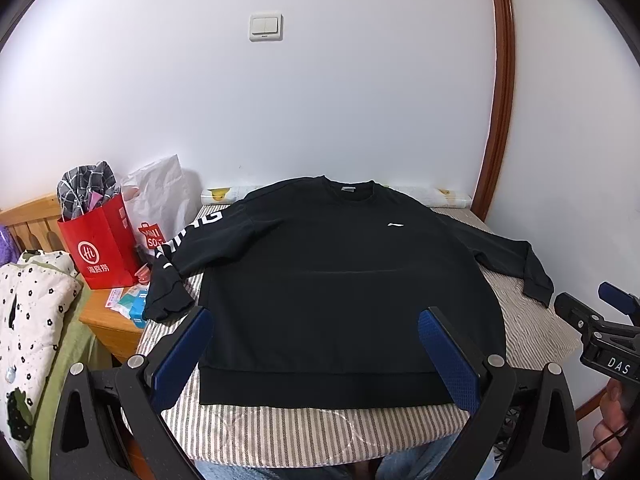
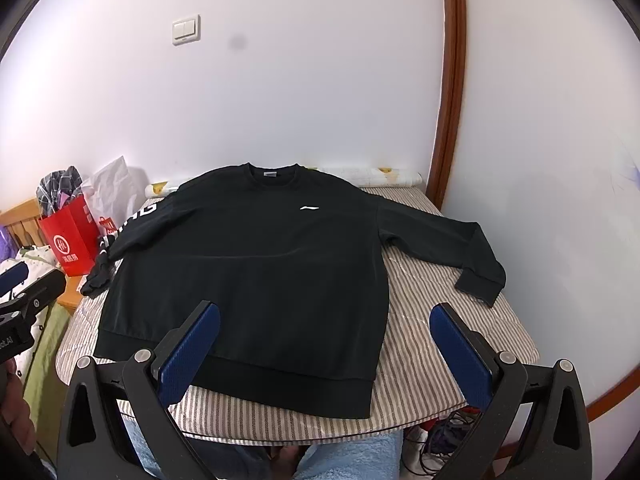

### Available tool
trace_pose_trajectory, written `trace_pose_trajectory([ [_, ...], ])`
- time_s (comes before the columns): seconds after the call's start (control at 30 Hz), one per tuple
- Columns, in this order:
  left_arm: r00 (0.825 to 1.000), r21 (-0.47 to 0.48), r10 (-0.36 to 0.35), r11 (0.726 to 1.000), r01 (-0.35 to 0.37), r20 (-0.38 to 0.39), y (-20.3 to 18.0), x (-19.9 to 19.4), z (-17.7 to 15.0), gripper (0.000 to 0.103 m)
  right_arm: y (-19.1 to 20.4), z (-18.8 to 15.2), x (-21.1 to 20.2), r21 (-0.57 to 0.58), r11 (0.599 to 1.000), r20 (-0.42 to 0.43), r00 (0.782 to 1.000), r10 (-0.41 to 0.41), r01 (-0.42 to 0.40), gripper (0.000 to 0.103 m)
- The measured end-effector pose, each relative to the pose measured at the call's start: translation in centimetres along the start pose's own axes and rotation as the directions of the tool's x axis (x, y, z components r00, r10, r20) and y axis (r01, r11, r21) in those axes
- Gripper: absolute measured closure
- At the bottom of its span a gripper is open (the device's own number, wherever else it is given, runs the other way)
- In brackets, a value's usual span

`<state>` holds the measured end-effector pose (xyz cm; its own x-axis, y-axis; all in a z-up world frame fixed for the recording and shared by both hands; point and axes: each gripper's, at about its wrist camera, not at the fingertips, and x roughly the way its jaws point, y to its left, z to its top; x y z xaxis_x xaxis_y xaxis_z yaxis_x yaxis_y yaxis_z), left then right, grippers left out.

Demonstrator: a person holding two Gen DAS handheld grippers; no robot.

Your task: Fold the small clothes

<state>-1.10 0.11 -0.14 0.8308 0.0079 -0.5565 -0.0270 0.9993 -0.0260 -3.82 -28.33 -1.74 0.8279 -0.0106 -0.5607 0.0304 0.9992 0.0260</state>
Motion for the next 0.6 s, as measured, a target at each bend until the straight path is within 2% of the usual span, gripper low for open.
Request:
trace_pose_trajectory([
  [0.6, 1.000, 0.009, -0.010, 1.000, 0.010, -0.009, -0.13, 0.03, 0.00, 0.000, -0.06, -0.08, -0.21, -0.004, 1.000, 0.009, 1.000, 0.006, -0.006, 0.000],
])
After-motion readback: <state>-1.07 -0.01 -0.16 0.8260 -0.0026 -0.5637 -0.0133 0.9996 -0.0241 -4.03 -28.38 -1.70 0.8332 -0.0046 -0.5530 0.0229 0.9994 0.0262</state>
